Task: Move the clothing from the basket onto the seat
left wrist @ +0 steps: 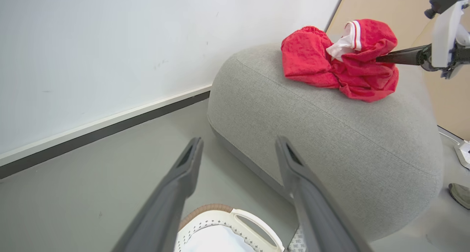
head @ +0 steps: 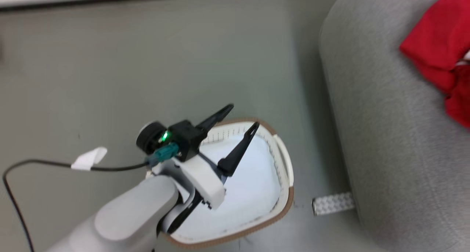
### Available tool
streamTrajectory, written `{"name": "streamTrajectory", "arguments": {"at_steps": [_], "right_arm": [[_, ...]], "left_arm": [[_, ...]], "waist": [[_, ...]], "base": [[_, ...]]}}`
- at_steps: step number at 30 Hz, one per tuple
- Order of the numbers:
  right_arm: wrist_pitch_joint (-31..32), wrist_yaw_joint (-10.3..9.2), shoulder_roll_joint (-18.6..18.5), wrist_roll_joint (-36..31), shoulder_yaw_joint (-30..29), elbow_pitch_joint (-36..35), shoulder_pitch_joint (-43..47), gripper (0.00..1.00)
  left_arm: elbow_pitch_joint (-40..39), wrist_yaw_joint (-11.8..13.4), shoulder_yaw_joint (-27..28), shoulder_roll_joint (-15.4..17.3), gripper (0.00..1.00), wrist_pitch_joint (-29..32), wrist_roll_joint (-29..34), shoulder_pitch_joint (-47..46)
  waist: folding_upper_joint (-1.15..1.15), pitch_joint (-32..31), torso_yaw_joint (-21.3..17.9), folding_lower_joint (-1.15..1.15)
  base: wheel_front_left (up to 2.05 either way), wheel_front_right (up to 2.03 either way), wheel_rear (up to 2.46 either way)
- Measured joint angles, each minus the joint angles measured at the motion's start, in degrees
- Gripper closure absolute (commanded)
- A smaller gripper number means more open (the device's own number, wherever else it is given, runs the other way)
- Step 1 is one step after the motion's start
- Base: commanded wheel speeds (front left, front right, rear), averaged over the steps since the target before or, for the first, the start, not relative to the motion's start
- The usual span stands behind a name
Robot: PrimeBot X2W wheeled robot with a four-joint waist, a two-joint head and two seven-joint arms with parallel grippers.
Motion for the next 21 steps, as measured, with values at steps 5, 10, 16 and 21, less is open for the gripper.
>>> {"name": "streamTrajectory", "arguments": {"at_steps": [5, 10, 16, 21], "right_arm": [[5.2, 0.0, -4.0, 0.6, 3.3, -6.0, 3.2, 0.0], [5.8, 0.0, -5.7, 2.4, 5.5, -17.2, 6.5, 0.0], [3.7, 0.0, -4.7, 5.4, 5.7, -28.2, 10.3, 0.0], [-1.8, -0.01, -0.9, 6.9, 4.7, -34.9, 14.6, 0.0]], "left_arm": [[0.9, 0.9, 2.8, -0.3, 0.0, -0.4, -1.9, 4.6], [0.6, 1.8, 7.5, -0.5, 0.0, -0.5, -2.4, 9.9], [-0.3, 3.4, 15.6, -0.5, 0.0, -0.6, -1.5, 16.3], [-2.1, 4.0, 22.4, -0.1, 0.0, -0.6, 1.0, 22.0]], "waist": [[0.0, -7.2, -0.5, -0.01], [0.0, -14.3, -0.4, -0.02], [0.0, -21.6, 1.1, -0.03], [0.0, -25.2, 4.2, -0.03]], "base": [[0.0, 0.0, 0.0], [0.0, 0.0, 0.0], [0.0, 0.0, 0.0], [0.0, 0.0, 0.0]]}}
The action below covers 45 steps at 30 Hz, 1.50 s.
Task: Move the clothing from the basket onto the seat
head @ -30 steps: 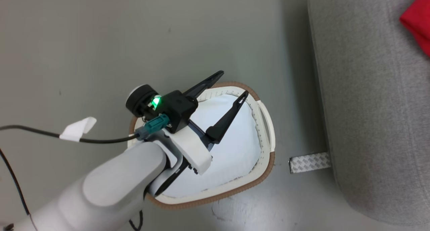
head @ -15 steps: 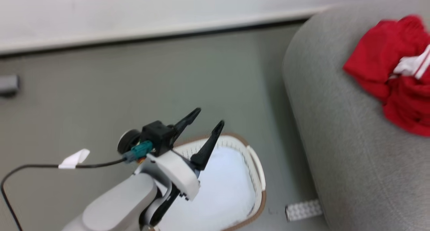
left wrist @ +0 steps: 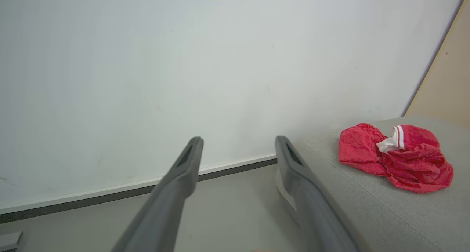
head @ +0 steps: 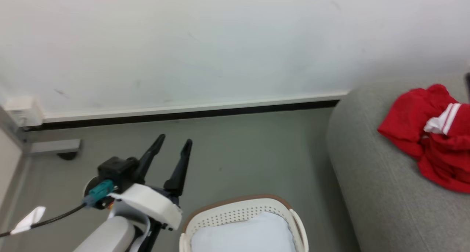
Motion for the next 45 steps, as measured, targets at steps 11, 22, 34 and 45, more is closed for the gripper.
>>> {"name": "streamTrajectory", "arguments": {"at_steps": [11, 22, 34, 45], "right_arm": [[-12.5, 0.0, 10.6, -1.8, 0.0, -3.3, 12.4, 0.0], [-26.2, 0.0, 20.6, -5.8, 3.6, 3.4, 22.2, 0.0], [-27.0, -0.01, 27.1, -11.3, 5.2, 4.3, 23.6, 0.0], [-27.0, -0.01, 27.3, -11.6, 6.1, 4.6, 23.3, 0.0]], "left_arm": [[-5.3, -2.7, 20.1, -3.9, 0.0, 0.0, 5.6, 15.3], [-0.9, -10.9, 31.5, -13.1, 0.0, 0.0, 15.9, 23.9], [0.4, -16.5, 42.0, -20.3, 0.0, 0.0, 25.0, 27.8], [0.7, -17.9, 44.2, -21.6, 0.0, 0.0, 27.8, 27.4]], "waist": [[0.0, -3.0, 6.1, 0.01], [0.0, -2.2, 6.4, 0.03], [0.0, -2.0, 5.2, 0.03], [0.0, -1.7, 5.5, 0.03]], "base": [[0.0, 0.0, 0.0], [0.0, 0.0, 0.0], [0.0, 0.0, 0.0], [0.0, 0.0, 0.0]]}}
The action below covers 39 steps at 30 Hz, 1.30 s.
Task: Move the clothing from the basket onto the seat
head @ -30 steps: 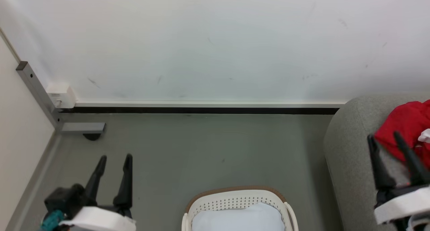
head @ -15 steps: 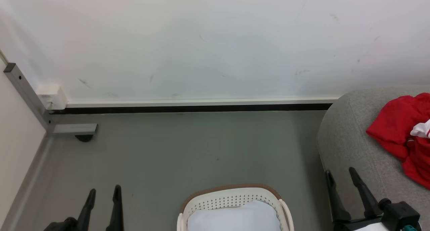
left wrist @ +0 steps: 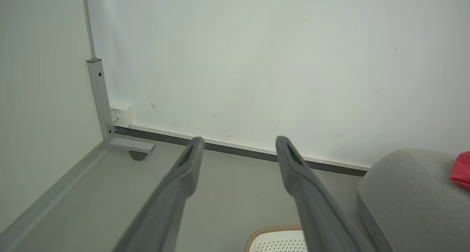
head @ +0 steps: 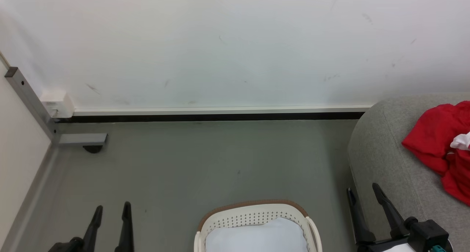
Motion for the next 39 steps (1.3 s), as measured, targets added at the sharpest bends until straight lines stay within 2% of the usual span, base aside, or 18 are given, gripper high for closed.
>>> {"name": "streamTrajectory", "arguments": {"at_steps": [13, 14, 18, 39], "right_arm": [[0.0, 0.0, -0.2, -0.2, -0.1, 0.7, -0.1, 0.0], [0.0, 0.01, -0.2, -0.2, 0.0, 1.1, 0.2, 1.0], [0.5, 0.01, 0.0, 0.9, 0.1, 2.5, 1.4, 1.0], [5.5, 0.01, -0.1, 20.5, -3.7, 2.0, 1.1, 1.0]], "left_arm": [[1.1, -0.3, -0.8, -0.4, 0.0, 0.0, 0.4, -0.5], [1.6, -0.3, -0.9, -0.5, 1.0, 0.0, 0.4, -0.3], [3.3, -0.3, -1.2, -1.0, 1.0, 0.6, -0.3, 0.4], [3.3, -0.3, -0.4, -1.0, 1.0, 6.2, -21.5, -1.0]], "waist": [[0.0, 0.1, 0.3, 0.0], [0.0, 0.2, 0.3, 0.0], [0.0, 0.2, 0.3, 0.0], [0.0, 0.3, 0.8, 0.0]], "base": [[0.0, 0.0, 0.0], [0.0, 0.0, 0.0], [0.0, 0.0, 0.0], [0.0, 0.0, 0.0]]}}
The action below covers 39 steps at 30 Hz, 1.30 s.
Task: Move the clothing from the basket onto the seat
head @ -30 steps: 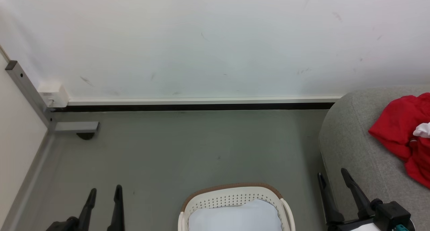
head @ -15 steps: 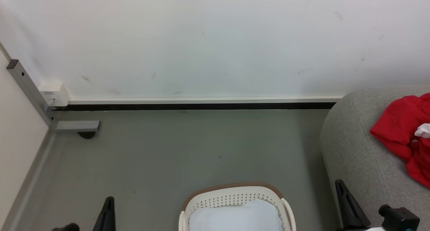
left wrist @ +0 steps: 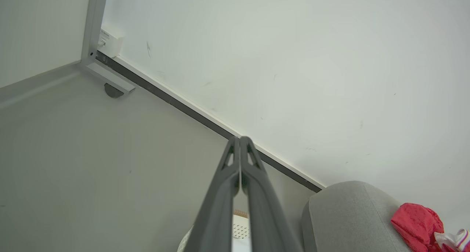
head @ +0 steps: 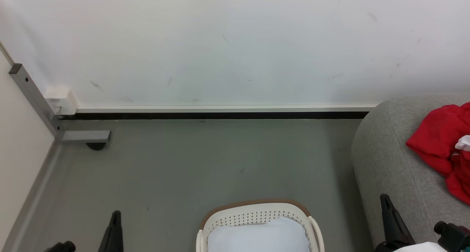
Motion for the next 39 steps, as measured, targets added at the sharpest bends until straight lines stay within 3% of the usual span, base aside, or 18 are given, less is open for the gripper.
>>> {"name": "streamTrajectory", "arguments": {"at_steps": [39], "right_arm": [[7.2, 0.0, 0.6, 25.9, -5.9, -1.1, -1.2, 1.0]], "left_arm": [[-0.1, 0.0, 0.9, 0.1, 1.0, 7.5, -28.4, -3.1]], "waist": [[0.0, 0.3, 0.8, 0.0]], "base": [[0.0, 0.0, 0.0]]}}
